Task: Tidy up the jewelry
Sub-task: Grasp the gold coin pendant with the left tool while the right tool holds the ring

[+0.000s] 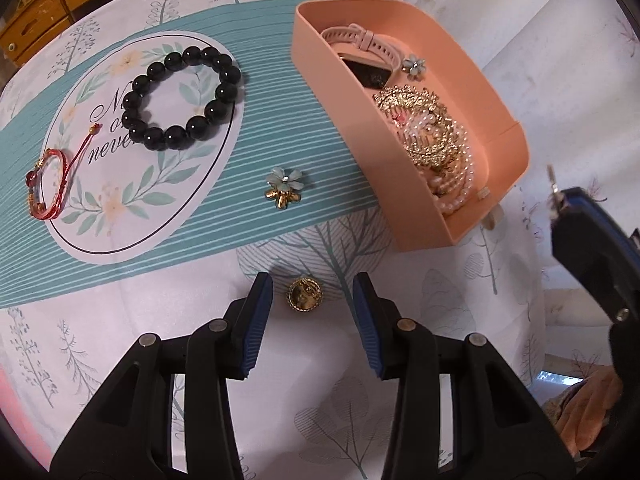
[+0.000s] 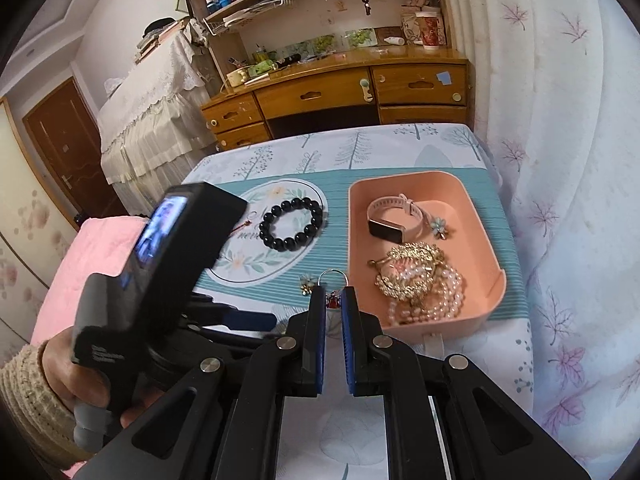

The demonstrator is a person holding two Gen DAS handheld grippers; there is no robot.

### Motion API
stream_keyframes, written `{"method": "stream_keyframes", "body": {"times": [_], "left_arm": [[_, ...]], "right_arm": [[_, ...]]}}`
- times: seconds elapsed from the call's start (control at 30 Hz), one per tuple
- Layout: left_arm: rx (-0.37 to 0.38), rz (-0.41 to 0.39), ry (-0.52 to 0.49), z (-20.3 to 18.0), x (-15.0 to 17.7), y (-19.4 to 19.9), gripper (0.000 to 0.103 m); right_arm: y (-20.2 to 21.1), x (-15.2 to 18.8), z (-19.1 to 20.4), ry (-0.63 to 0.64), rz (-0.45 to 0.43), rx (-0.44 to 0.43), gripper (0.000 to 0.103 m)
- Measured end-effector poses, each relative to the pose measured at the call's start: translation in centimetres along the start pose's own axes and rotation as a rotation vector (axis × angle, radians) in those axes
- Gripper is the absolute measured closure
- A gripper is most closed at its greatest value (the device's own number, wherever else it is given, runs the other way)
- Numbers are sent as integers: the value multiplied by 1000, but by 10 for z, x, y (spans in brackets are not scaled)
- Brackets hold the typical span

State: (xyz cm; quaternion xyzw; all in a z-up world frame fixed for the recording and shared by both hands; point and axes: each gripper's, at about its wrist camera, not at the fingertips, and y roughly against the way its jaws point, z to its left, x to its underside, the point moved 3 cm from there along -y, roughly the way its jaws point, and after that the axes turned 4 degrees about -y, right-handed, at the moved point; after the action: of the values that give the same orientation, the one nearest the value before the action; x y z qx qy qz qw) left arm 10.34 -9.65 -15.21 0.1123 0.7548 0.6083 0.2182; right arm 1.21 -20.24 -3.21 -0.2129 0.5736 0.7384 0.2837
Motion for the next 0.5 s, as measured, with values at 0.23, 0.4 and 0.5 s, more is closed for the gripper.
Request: {"method": "stream_keyframes", "body": {"times": [0.23, 0.4, 0.5], "left_arm": [[-42, 13, -17, -6, -4, -4, 76], [-58, 35, -26, -13, -4, -5, 79], [-71, 48, -33, -17, -2, -5, 79]], "right_arm": [[-5, -4, -5, -15, -3, -1, 95], [-7, -3, -11, -35, 1, 8, 95], [-7, -2, -13, -40, 2, 7, 95]]}}
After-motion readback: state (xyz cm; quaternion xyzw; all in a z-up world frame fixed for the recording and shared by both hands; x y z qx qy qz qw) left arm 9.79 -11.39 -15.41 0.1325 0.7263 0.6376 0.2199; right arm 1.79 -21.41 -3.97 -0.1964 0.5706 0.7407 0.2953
